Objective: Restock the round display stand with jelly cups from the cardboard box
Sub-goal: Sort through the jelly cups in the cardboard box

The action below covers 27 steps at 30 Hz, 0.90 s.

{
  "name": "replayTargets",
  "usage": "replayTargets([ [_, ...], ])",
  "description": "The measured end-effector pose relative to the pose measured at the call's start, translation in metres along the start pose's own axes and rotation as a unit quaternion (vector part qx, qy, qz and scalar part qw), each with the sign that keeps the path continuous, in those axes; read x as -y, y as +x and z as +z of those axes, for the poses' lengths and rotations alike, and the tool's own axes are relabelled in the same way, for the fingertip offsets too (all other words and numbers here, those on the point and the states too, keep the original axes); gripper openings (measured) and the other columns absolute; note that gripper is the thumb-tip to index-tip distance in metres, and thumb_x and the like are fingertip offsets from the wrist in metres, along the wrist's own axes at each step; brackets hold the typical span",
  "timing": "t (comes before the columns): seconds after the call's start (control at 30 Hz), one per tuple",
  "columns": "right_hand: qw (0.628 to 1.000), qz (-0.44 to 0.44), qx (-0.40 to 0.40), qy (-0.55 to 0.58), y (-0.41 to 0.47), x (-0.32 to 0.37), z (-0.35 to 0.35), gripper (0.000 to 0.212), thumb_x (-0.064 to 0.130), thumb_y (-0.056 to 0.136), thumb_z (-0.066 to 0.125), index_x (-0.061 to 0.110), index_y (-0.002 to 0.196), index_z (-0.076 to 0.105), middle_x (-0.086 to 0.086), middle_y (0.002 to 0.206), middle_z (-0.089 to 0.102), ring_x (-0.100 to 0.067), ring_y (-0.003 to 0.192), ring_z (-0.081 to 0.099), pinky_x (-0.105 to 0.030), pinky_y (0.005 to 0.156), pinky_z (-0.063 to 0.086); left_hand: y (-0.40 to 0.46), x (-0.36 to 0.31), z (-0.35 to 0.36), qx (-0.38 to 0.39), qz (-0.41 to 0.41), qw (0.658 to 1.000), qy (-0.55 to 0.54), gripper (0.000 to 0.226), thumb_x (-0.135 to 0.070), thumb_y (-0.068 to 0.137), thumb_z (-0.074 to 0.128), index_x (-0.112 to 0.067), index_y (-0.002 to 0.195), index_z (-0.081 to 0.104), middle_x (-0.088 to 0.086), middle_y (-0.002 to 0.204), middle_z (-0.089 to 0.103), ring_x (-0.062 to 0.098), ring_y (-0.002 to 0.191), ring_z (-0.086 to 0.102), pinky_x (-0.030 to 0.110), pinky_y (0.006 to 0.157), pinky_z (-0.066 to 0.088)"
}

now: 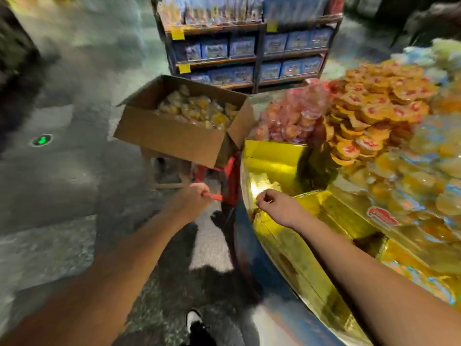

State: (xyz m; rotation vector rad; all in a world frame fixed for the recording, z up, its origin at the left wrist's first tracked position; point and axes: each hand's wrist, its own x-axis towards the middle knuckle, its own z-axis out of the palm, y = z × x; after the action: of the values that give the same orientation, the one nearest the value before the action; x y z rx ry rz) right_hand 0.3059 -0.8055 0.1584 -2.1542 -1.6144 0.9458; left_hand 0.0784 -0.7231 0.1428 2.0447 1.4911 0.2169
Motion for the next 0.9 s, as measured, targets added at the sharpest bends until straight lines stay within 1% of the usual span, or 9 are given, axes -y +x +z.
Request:
replayTargets([
  [0.1, 1.0, 0.003, 0.016, -0.013, 0.052, 0.043, 0.016, 0.024, 0.03, 0.101, 0.05, 0.014, 0.112, 0.063, -0.002, 0.097, 0.058, -0.018, 0.089, 0.053, -0.026, 0.067, 0.029, 0.032, 0.049, -0.045, 0.009, -0.031, 0.999, 0.035, 0.022, -0.028, 0.101, 0.049, -0.013, 0.102, 0.064, 0.007, 0.097, 0.066, 0.025, 0.088, 0.061, 0.032, 0.065, 0.039],
  [0.23, 0.999, 0.009, 0.033, -0.009, 0.12, 0.077, 0.031, 0.017, 0.027, 0.097, 0.053, 0.016, 0.105, 0.061, -0.006, 0.103, 0.064, -0.028, 0.104, 0.061, -0.029, 0.073, 0.037, 0.083, 0.089, -0.089, 0.028, -0.029, 0.998, 0.056, 0.022, -0.026, 0.101, 0.049, -0.015, 0.114, 0.063, 0.003, 0.105, 0.061, 0.019, 0.09, 0.058, 0.029, 0.072, 0.043],
  [0.3, 0.999, 0.013, 0.034, -0.012, 0.155, 0.089, 0.031, 0.012, 0.027, 0.097, 0.054, 0.019, 0.102, 0.06, -0.003, 0.101, 0.062, -0.026, 0.106, 0.061, -0.027, 0.073, 0.035, 0.115, 0.103, -0.102, 0.046, -0.033, 0.996, 0.071, 0.022, -0.028, 0.102, 0.047, -0.014, 0.11, 0.061, 0.001, 0.102, 0.059, 0.02, 0.091, 0.057, 0.032, 0.074, 0.045],
  [0.37, 0.999, 0.023, 0.028, -0.016, 0.191, 0.098, 0.025, 0.016, 0.028, 0.098, 0.054, 0.017, 0.107, 0.062, -0.006, 0.104, 0.064, -0.024, 0.102, 0.06, -0.026, 0.073, 0.035, 0.15, 0.11, -0.114, 0.041, -0.04, 0.996, 0.07, 0.021, -0.029, 0.1, 0.047, -0.014, 0.104, 0.061, 0.002, 0.098, 0.061, 0.022, 0.09, 0.06, 0.035, 0.076, 0.05],
  [0.47, 0.999, 0.03, 0.032, -0.016, 0.25, 0.104, 0.014, 0.019, 0.029, 0.098, 0.053, 0.015, 0.109, 0.061, -0.005, 0.104, 0.064, -0.023, 0.095, 0.059, -0.026, 0.074, 0.037, 0.207, 0.112, -0.127, 0.036, -0.033, 0.997, 0.067, 0.014, -0.025, 0.099, 0.049, -0.016, 0.1, 0.06, -0.001, 0.095, 0.06, 0.015, 0.086, 0.058, 0.025, 0.068, 0.045],
  [0.57, 0.999, 0.038, 0.033, -0.011, 0.321, 0.101, 0.004, 0.025, 0.032, 0.098, 0.054, 0.015, 0.114, 0.063, -0.004, 0.109, 0.067, -0.022, 0.099, 0.061, -0.028, 0.078, 0.042, 0.276, 0.11, -0.136, 0.028, -0.019, 0.997, 0.073, 0.014, -0.027, 0.1, 0.05, -0.019, 0.104, 0.061, -0.002, 0.097, 0.061, 0.013, 0.09, 0.06, 0.023, 0.071, 0.047],
  [0.63, 0.999, 0.035, 0.029, -0.016, 0.374, 0.101, -0.005, 0.026, 0.031, 0.098, 0.054, 0.015, 0.116, 0.063, -0.005, 0.111, 0.067, -0.022, 0.097, 0.06, -0.028, 0.077, 0.041, 0.329, 0.111, -0.139, 0.024, -0.014, 0.997, 0.079, 0.014, -0.028, 0.101, 0.049, -0.02, 0.105, 0.061, -0.003, 0.098, 0.06, 0.01, 0.089, 0.059, 0.023, 0.072, 0.048],
  [0.77, 0.998, 0.041, 0.038, -0.018, 0.476, 0.1, -0.026, 0.031, 0.03, 0.1, 0.052, 0.012, 0.123, 0.059, -0.008, 0.111, 0.062, -0.026, 0.104, 0.059, -0.026, 0.078, 0.04, 0.429, 0.115, -0.142, 0.034, -0.035, 0.994, 0.098, 0.01, -0.028, 0.101, 0.049, -0.023, 0.103, 0.058, -0.003, 0.096, 0.059, 0.011, 0.087, 0.059, 0.03, 0.077, 0.053],
  [0.9, 0.996, 0.065, 0.041, -0.044, 0.562, 0.095, -0.039, 0.016, 0.028, 0.098, 0.054, 0.018, 0.111, 0.055, -0.006, 0.109, 0.061, -0.02, 0.087, 0.055, -0.028, 0.074, 0.043, 0.508, 0.115, -0.133, 0.075, -0.073, 0.988, 0.113, 0.013, -0.027, 0.099, 0.05, -0.02, 0.101, 0.061, -0.001, 0.094, 0.061, 0.013, 0.083, 0.06, 0.034, 0.075, 0.055],
])
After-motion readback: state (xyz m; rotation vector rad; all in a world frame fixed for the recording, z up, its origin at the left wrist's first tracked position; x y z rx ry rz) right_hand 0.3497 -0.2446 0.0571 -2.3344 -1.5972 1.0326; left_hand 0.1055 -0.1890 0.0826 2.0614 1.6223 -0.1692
